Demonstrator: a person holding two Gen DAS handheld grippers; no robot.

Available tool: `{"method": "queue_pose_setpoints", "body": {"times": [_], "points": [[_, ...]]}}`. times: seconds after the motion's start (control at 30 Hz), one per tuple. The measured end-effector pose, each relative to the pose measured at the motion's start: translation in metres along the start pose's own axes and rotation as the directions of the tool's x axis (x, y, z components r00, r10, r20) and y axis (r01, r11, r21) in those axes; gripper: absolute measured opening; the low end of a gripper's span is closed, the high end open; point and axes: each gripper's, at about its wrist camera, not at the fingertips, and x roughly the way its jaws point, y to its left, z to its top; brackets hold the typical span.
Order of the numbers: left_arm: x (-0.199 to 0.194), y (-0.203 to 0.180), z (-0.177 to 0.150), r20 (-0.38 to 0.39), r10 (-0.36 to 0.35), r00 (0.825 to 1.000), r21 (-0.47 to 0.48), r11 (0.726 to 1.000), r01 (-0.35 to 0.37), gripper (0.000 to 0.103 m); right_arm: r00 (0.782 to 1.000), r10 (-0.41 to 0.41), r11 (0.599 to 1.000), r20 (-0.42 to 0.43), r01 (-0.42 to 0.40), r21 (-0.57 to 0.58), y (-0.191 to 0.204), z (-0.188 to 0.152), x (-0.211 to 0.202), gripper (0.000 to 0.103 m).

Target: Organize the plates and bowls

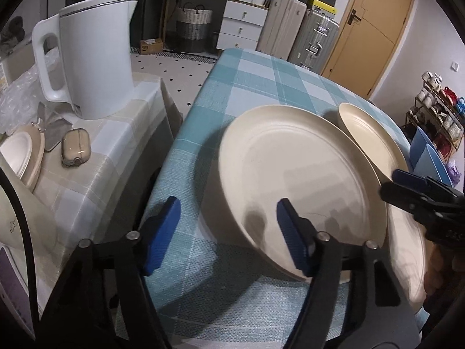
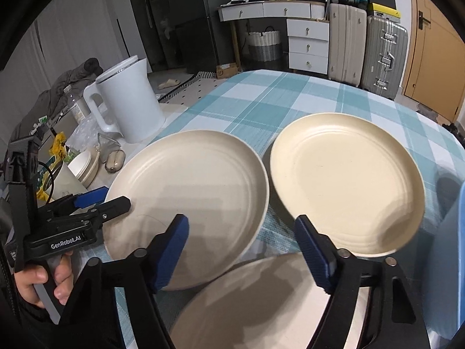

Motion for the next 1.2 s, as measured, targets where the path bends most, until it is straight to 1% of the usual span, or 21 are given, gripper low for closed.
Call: {"method": "queue_pose_setpoints", "body": {"times": [0.03,0.1,0.13,0.2,0.3,0.33,0.4,0.43,0.47,0.5,0.57,0.6,0.63,0.67,0.7,0.87,0.97,1.2], "points": [[0.0,-0.002,0.0,0.0,0.002,1.0,0.002,1.0,-0.002,0.062,1.0,0.0,1.0,-0.01,0.0,-0.001,0.001,0.001,0.005,0.069],[0.002,-0.005,0.0,-0.001,0.01,1.0,0.011,1.0,-0.01,0.058,1.0,-0.004,1.0,-0.025,0.004,0.001,0.002,0.001,0.011,0.064],[0.002,-0.006,0.0,-0.001,0.017,1.0,0.013,1.0,-0.017,0.056,1.0,-0.009,1.0,-0.03,0.01,0.002,0.002,0.001,0.014,0.059],[0.002,-0.006,0.0,-0.001,0.014,1.0,0.012,1.0,-0.014,0.054,0.999,-0.02,1.0,-0.041,0.02,0.004,0.002,0.002,0.02,0.055],[0.002,-0.003,0.0,0.0,0.01,1.0,0.002,1.0,-0.01,0.048,0.999,-0.019,1.0,-0.051,0.019,0.007,0.001,0.002,0.023,0.054],[0.002,-0.003,0.0,0.0,0.01,1.0,0.001,1.0,-0.01,0.043,0.998,-0.02,1.0,-0.054,0.02,0.005,0.002,0.002,0.024,0.052],[0.002,-0.002,0.0,-0.001,0.011,1.0,0.002,1.0,-0.011,0.038,0.998,-0.023,1.0,-0.06,0.023,-0.001,0.003,0.003,0.026,0.049],[0.002,-0.003,0.0,-0.003,0.006,1.0,0.002,1.0,-0.006,0.032,0.998,-0.029,1.0,-0.062,0.029,-0.005,0.004,0.003,0.026,0.047],[0.002,-0.002,0.0,-0.004,-0.003,1.0,0.002,1.0,0.003,0.03,0.997,-0.036,0.999,-0.062,0.036,-0.006,0.005,0.004,0.027,0.044],[0.002,-0.002,-0.001,-0.005,-0.014,1.0,0.0,1.0,0.014,0.028,0.997,-0.039,0.999,-0.063,0.039,-0.006,0.004,0.004,0.027,0.04],[0.002,-0.003,0.0,-0.008,-0.048,0.999,-0.001,0.999,0.048,0.02,0.997,-0.062,0.998,-0.055,0.062,-0.008,0.004,0.005,0.027,0.031],[0.002,-0.003,-0.002,-0.007,-0.046,0.999,-0.001,0.999,0.046,0.02,0.996,-0.074,0.997,-0.051,0.073,-0.008,0.003,0.005,0.027,0.024],[0.002,-0.004,-0.001,-0.006,-0.045,0.999,0.0,0.999,0.045,0.02,0.995,-0.087,0.996,-0.048,0.087,-0.004,0.002,0.005,0.026,0.021],[0.002,-0.004,-0.001,-0.007,-0.043,0.999,0.002,0.999,0.043,0.02,0.995,-0.085,0.996,-0.05,0.085,0.002,0.0,0.005,0.026,0.02],[0.002,-0.004,-0.001,-0.007,-0.041,0.999,0.004,0.999,0.041,0.02,0.995,-0.085,0.996,-0.047,0.086,0.006,-0.001,0.005,0.025,0.017],[0.002,-0.007,-0.002,-0.004,-0.025,1.0,0.016,1.0,0.025,0.02,0.994,-0.104,0.995,-0.043,0.103,-0.01,0.0,0.003,0.024,0.015],[0.002,-0.009,-0.002,0.0,-0.012,1.0,0.028,1.0,0.012,0.019,0.994,-0.1,0.995,-0.039,0.1,-0.004,0.0,0.004,0.022,0.015],[-0.008,-0.008,-0.001,0.027,-0.021,0.999,0.029,0.999,0.02,0.019,0.995,-0.1,0.995,-0.016,0.1,-0.002,0.002,0.003,0.014,0.015]]}}
